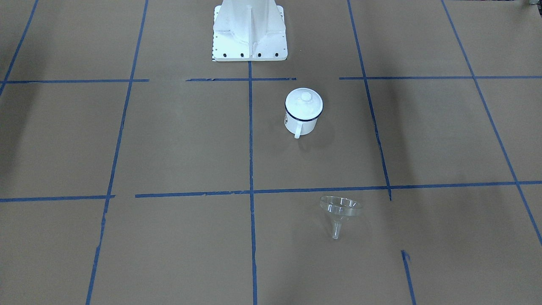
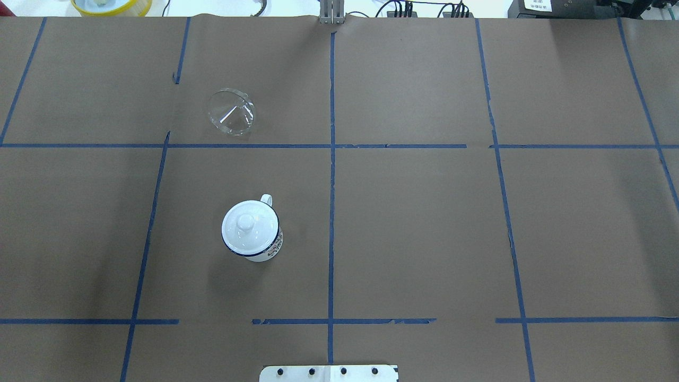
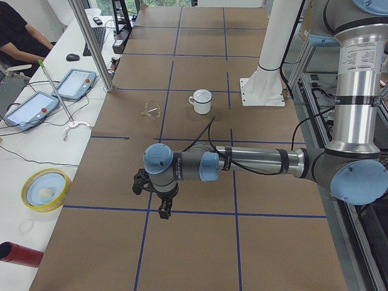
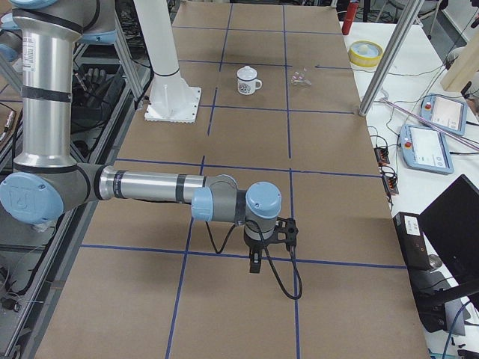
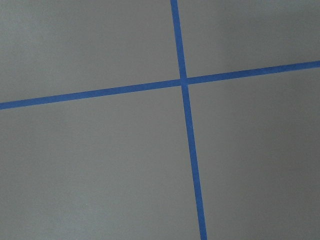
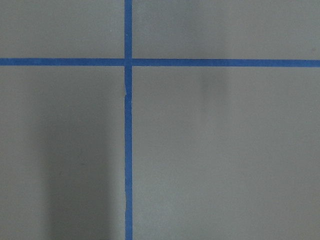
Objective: Place funnel on cup
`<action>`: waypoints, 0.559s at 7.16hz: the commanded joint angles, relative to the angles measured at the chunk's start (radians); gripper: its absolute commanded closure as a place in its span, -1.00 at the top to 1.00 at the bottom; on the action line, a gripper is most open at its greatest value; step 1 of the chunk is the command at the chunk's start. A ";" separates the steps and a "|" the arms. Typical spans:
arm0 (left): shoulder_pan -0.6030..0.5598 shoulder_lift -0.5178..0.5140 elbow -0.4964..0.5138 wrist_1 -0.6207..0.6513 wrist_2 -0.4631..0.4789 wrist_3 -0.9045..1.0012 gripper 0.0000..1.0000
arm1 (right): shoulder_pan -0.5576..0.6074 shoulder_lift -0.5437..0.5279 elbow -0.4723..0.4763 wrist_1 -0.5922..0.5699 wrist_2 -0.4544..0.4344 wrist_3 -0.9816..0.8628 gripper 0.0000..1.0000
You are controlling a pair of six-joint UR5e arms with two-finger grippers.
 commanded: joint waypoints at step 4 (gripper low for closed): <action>0.005 -0.051 -0.026 0.006 0.006 -0.017 1.00 | 0.000 0.000 0.000 0.000 0.000 0.000 1.00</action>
